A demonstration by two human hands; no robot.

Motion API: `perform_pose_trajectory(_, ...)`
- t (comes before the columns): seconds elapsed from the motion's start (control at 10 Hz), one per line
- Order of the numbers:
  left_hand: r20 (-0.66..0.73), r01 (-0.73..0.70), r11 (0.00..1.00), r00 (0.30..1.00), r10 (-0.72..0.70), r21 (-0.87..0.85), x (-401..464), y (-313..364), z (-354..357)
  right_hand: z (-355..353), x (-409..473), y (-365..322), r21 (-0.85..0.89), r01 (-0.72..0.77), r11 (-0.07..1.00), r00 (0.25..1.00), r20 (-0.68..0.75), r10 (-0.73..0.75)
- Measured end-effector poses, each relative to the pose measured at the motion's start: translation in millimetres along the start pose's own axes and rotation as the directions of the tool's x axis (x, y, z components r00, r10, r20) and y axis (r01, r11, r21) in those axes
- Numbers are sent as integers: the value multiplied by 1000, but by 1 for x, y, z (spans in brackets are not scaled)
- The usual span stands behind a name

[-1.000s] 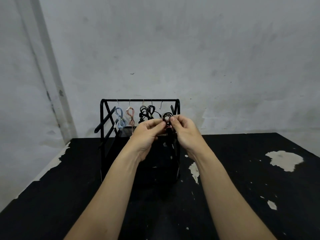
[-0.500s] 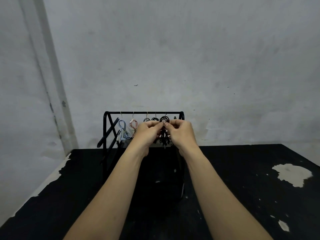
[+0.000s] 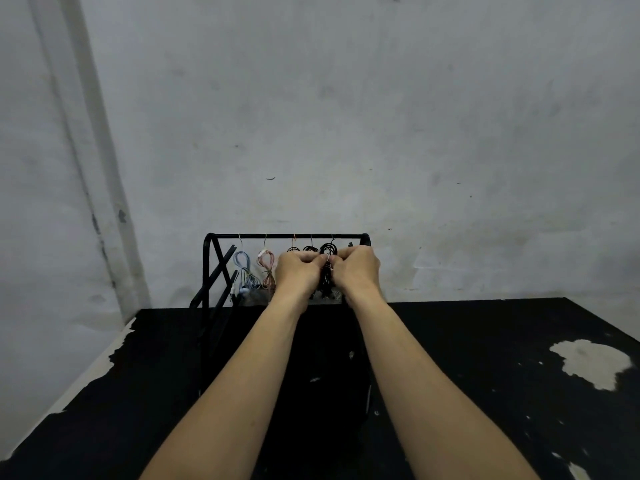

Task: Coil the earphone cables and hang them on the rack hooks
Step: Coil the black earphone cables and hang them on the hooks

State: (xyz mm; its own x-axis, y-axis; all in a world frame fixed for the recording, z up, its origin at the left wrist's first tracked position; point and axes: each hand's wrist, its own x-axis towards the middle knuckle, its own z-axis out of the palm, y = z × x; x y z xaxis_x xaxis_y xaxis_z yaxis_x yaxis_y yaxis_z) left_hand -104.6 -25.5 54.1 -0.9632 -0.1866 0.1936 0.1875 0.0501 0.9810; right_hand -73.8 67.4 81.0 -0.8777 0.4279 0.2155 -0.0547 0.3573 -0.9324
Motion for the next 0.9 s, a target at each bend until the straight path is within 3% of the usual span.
perform_pose_trajectory(0.4,18,49,992,998,-52,120,8,-5,10,11,9,-7,-125,-66,990,998,-4,66)
perform_pose_trajectory(0.9,35,-41,931,999,30,364,-13,16,-11,-4,-9,-17,-233,-68,970,996,46,80)
